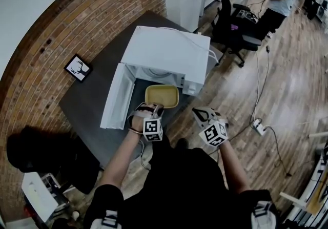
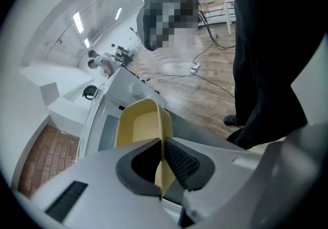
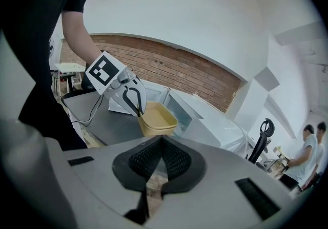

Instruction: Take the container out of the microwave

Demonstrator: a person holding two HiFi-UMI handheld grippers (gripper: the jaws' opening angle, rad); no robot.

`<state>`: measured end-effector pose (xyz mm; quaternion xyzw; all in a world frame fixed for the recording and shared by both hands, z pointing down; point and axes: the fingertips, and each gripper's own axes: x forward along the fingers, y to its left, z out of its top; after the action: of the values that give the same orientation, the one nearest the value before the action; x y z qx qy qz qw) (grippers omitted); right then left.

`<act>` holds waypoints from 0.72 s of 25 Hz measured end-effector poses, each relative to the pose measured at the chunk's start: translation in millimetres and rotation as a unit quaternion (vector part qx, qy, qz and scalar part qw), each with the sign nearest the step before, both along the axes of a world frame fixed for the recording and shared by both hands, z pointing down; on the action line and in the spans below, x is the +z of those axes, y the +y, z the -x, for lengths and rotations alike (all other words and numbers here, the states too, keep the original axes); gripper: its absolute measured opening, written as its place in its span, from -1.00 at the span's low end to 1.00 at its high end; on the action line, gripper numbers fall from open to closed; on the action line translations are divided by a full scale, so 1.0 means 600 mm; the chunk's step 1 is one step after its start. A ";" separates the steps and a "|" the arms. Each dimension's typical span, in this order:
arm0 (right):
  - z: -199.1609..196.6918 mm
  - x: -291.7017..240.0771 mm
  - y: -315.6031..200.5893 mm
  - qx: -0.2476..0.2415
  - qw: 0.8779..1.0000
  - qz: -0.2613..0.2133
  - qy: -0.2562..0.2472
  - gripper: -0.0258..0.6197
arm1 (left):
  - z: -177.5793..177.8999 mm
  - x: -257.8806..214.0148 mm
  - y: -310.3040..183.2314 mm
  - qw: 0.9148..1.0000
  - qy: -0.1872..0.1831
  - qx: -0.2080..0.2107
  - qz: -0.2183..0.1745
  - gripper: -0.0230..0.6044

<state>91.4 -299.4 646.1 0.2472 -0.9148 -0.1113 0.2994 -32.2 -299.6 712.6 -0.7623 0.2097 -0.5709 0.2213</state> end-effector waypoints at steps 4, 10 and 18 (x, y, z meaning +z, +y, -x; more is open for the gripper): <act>-0.006 0.004 0.001 0.009 1.000 0.008 0.000 -0.92 | -0.005 -0.014 0.013 1.000 -0.004 0.009 -0.001 -0.83; -0.006 0.008 0.000 0.005 1.000 0.008 -0.002 -0.92 | -0.011 -0.035 0.020 1.000 -0.003 0.016 -0.007 -0.83; -0.007 0.009 -0.007 -0.007 1.000 0.004 -0.006 -0.92 | -0.022 -0.048 0.031 1.000 0.006 0.010 -0.002 -0.83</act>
<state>95.7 -303.4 651.4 0.2400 -0.9189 -0.1080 0.2938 -19.2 -280.9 683.7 -0.7677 0.2042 -0.5633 0.2272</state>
